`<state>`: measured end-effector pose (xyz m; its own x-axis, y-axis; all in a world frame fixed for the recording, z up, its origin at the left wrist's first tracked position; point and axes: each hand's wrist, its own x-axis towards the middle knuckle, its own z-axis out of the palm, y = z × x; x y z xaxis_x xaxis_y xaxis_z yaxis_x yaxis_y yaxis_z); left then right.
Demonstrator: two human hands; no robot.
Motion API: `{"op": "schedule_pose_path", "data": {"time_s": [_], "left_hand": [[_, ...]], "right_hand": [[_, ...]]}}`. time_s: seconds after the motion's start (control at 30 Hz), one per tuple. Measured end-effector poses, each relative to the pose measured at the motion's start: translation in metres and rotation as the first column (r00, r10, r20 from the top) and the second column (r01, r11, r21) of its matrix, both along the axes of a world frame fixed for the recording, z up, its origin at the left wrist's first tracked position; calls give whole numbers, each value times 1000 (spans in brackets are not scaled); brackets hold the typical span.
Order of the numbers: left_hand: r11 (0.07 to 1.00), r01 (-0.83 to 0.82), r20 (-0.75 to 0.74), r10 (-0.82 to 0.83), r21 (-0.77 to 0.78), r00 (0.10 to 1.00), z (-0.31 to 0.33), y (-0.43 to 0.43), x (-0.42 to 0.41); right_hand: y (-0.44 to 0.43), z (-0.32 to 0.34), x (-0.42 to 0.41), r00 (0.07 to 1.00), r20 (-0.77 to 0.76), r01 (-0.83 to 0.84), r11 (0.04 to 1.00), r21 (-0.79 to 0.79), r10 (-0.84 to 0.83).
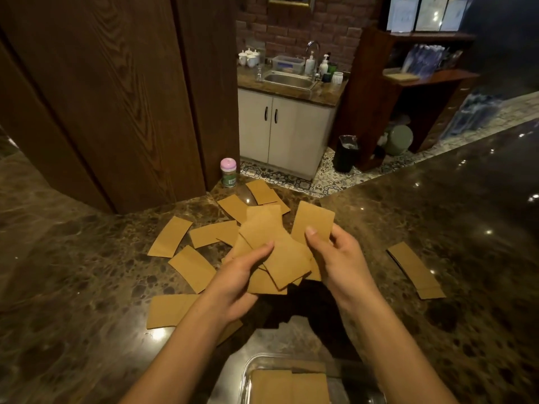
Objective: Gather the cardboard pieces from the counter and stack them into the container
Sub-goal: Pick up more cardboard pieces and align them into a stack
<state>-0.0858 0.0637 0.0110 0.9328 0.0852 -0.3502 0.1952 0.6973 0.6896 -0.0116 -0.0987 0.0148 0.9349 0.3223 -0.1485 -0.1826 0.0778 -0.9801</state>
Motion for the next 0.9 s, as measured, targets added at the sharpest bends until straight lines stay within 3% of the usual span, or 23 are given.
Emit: {"op": "schedule_pose_path", "data": {"time_s": [0.2, 0.37, 0.53, 0.67, 0.8, 0.9], "left_hand": [[976, 43, 136, -14, -215, 991, 10, 1, -19], [990, -17, 63, 26, -138, 998, 27, -18, -24], [996, 93, 53, -93, -14, 994, 40, -49, -33], [995, 69, 64, -73, 71, 995, 40, -58, -38], [986, 36, 33, -42, 160, 999, 42, -61, -42], [976, -10, 33, 2, 217, 999, 44, -64, -45]], "right_hand": [[-40, 26, -16, 988, 63, 138, 989, 44, -140], [-45, 39, -33, 986, 76, 144, 986, 87, -151], [-38, 39, -43, 987, 144, 80, 996, -50, -72], [-44, 42, -45, 983, 159, 103, 991, -83, -89], [-52, 44, -47, 974, 226, 46, 984, -174, -5], [-58, 47, -45, 983, 159, -59, 983, -174, 88]]}}
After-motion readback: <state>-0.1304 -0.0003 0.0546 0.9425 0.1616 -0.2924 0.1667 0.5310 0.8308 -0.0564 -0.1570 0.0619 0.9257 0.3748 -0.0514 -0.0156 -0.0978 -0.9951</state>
